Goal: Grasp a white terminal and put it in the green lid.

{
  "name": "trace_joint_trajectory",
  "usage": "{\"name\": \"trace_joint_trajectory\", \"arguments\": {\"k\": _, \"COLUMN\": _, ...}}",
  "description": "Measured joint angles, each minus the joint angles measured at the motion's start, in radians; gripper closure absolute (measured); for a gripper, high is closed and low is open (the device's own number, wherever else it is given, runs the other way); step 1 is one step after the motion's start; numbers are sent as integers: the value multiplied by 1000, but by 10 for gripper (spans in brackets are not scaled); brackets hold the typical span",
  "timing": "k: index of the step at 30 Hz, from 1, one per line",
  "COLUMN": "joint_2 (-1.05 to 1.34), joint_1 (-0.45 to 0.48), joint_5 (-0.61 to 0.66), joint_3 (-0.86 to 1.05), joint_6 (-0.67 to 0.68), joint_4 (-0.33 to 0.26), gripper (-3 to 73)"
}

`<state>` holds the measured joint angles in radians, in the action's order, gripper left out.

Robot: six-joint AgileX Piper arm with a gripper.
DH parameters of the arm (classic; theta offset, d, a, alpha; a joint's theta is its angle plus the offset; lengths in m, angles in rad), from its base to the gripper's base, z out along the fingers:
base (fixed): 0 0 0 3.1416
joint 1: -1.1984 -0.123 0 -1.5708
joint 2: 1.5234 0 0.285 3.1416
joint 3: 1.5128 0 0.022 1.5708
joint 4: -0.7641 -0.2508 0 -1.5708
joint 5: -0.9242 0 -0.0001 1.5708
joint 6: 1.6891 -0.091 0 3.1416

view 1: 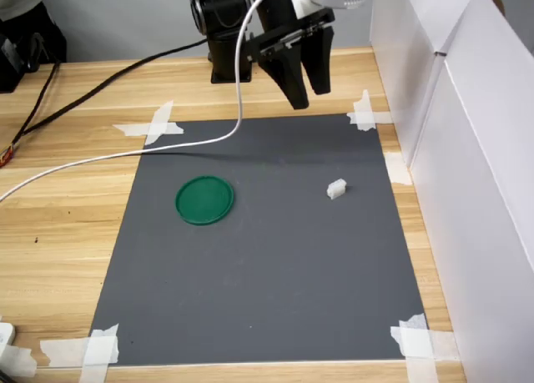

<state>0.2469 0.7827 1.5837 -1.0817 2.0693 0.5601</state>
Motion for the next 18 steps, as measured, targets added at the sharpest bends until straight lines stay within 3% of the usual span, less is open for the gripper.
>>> {"name": "trace_joint_trajectory", "arguments": {"k": 4, "joint_2": -34, "joint_1": 0, "joint_5": 10, "joint_3": -36, "joint_6": 3, "joint_4": -17, "gripper": 18}}
{"name": "trace_joint_trajectory", "arguments": {"k": 11, "joint_2": -111, "joint_1": 0, "joint_5": 159, "joint_3": -185, "joint_6": 28, "joint_4": -32, "gripper": 2}}
{"name": "trace_joint_trajectory", "arguments": {"k": 18, "joint_2": -216, "joint_1": -64, "joint_5": 269, "joint_3": -289, "joint_6": -36, "joint_4": 34, "gripper": 2}}
